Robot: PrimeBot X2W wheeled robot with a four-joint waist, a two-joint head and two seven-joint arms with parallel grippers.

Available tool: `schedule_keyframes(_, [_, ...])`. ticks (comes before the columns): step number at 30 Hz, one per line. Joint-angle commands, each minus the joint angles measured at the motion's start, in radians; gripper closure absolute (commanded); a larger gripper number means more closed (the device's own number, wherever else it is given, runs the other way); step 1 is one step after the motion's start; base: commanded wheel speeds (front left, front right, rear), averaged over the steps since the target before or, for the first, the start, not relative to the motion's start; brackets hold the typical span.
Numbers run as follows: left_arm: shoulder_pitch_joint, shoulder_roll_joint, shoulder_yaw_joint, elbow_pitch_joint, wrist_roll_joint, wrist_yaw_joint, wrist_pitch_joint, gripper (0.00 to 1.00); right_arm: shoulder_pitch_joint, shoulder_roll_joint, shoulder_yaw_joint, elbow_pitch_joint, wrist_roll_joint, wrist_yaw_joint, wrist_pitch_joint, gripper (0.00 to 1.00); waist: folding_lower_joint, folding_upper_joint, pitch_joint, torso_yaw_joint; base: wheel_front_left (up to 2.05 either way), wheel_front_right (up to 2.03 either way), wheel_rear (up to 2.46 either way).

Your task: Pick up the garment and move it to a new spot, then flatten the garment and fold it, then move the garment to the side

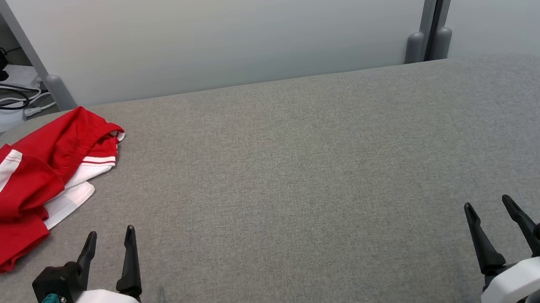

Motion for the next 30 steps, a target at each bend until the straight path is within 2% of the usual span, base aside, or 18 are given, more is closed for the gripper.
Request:
schedule_keyframes(1, [-0.064,0.023,0.031,-0.018,0.024,0.005,-0.011,0.00,-0.036,-0.015,0.023,-0.020,-0.028,0.001,-0.019,0.00,0.0000,-0.0001,0.000,0.000,0.00,0.00,0.00])
schedule_keyframes(13, [-0.080,0.024,0.030,0.004,0.096,0.008,-0.020,0.00,-0.028,0.003,0.014,-0.014,-0.123,0.001,-0.055,0.00,0.0000,-0.0001,0.003,-0.002,0.00,0.00,0.00])
schedule_keyframes(30, [-0.085,0.025,0.034,0.011,0.059,0.017,-0.009,0.00,-0.023,0.021,0.003,-0.020,-0.078,0.001,-0.053,0.00,0.0000,-0.0001,0.009,0.015,0.00,0.00,0.00])
